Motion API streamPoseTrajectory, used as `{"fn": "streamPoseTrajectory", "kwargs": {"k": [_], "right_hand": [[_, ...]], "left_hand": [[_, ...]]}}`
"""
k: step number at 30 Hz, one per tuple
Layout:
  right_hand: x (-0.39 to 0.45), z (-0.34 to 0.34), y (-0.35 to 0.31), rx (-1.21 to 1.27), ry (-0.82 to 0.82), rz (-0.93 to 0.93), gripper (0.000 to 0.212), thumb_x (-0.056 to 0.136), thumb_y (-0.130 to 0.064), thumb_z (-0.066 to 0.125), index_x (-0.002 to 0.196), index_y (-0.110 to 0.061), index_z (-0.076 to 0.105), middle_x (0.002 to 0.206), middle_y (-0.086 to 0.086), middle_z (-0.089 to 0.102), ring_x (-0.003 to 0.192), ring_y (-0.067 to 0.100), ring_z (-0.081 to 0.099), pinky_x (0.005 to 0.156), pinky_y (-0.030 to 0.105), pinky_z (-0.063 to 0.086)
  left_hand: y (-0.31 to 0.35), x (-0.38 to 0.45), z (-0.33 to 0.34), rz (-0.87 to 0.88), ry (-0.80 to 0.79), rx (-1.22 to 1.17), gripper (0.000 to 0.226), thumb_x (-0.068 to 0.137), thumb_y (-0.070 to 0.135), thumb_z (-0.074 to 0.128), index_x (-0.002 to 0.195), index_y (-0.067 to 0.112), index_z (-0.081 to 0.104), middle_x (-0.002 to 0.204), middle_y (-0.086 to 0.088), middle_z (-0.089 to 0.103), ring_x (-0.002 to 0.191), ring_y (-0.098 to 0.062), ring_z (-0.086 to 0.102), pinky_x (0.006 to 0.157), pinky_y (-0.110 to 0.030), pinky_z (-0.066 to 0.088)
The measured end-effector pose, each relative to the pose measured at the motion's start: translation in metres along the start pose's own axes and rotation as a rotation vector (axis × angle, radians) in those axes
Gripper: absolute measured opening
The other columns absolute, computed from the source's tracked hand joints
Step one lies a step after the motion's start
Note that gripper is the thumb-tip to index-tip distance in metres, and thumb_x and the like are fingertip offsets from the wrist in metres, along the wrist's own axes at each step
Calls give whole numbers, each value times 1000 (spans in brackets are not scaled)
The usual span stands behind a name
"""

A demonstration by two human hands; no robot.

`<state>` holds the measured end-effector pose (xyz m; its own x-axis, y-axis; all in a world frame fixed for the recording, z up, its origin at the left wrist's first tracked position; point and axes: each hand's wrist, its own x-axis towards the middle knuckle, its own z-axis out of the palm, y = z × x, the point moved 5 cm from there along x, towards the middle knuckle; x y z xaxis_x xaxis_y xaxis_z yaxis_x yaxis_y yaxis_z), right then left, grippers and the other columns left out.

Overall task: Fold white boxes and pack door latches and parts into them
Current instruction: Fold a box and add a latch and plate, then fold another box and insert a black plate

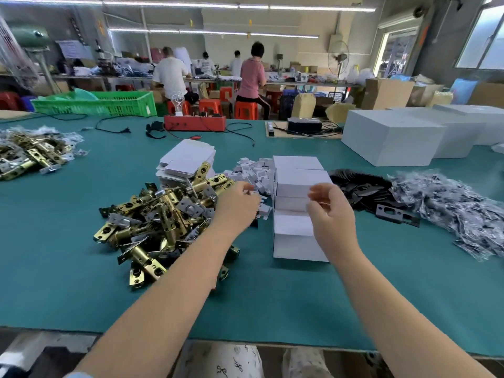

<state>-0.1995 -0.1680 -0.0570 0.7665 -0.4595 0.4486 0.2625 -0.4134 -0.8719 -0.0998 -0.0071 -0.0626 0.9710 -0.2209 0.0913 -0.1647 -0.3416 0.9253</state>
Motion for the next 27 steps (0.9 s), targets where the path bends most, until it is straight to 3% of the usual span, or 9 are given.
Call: {"fn": "streamPoseTrajectory", "kwargs": {"k": [4,7,9,11,15,17,19,23,27], "right_hand": [[34,47,-33,23,-196,3,25,92,-4,50,89,-29,56,88,-8,64,75,-1,57,63,9,44],[49,87,-40,-16,-301,33,22,91,-7,51,89,-28,56,92,2,67,82,17,61,72,28,51],[55,112,-33,36,-332,99,22,90,-8,51,87,-30,57,94,6,67,85,23,63,78,38,53],[60,137,-22,94,-367,218,19,90,-12,51,88,-30,58,93,4,66,85,23,62,78,38,52],[76,174,7,184,-321,559,14,92,-10,47,90,-13,61,88,11,63,82,23,62,82,38,52],[79,183,20,192,-284,714,15,94,-10,47,86,-6,59,94,18,64,88,26,66,84,36,54],[79,188,28,208,-252,824,15,95,-11,48,84,-5,58,91,9,64,85,20,65,79,33,54],[77,189,30,244,-204,855,13,93,-10,49,83,-10,56,91,10,64,77,17,59,79,33,53],[78,186,21,205,-264,729,23,92,-8,47,108,4,60,90,20,57,84,22,55,88,41,52]], "left_hand": [[34,39,-33,102,92,162,28,89,12,51,115,14,60,110,-12,68,97,-31,66,88,-42,54],[29,66,-53,97,131,503,31,91,11,50,121,10,60,120,-9,63,109,-29,58,86,-33,45],[17,85,-66,72,152,672,23,93,8,48,113,9,60,107,-12,64,108,-32,58,76,-33,42],[7,101,-79,37,190,815,16,96,14,47,106,9,58,100,-13,61,107,-34,57,70,-33,38],[-15,118,-95,-74,148,1002,32,98,28,45,122,9,56,118,-13,59,111,-32,52,83,-38,43],[-23,121,-92,-111,77,1089,25,96,21,49,116,12,60,107,-9,60,102,-29,55,76,-35,43],[-23,122,-90,-107,73,1133,22,92,13,52,112,14,63,108,-7,63,102,-28,57,72,-33,41],[-17,126,-89,-57,98,1151,24,91,6,52,111,12,63,110,-8,64,98,-28,58,71,-32,41],[-19,130,-95,-76,117,1104,17,90,5,51,103,7,62,95,-9,59,90,-28,54,71,-33,43]]}}
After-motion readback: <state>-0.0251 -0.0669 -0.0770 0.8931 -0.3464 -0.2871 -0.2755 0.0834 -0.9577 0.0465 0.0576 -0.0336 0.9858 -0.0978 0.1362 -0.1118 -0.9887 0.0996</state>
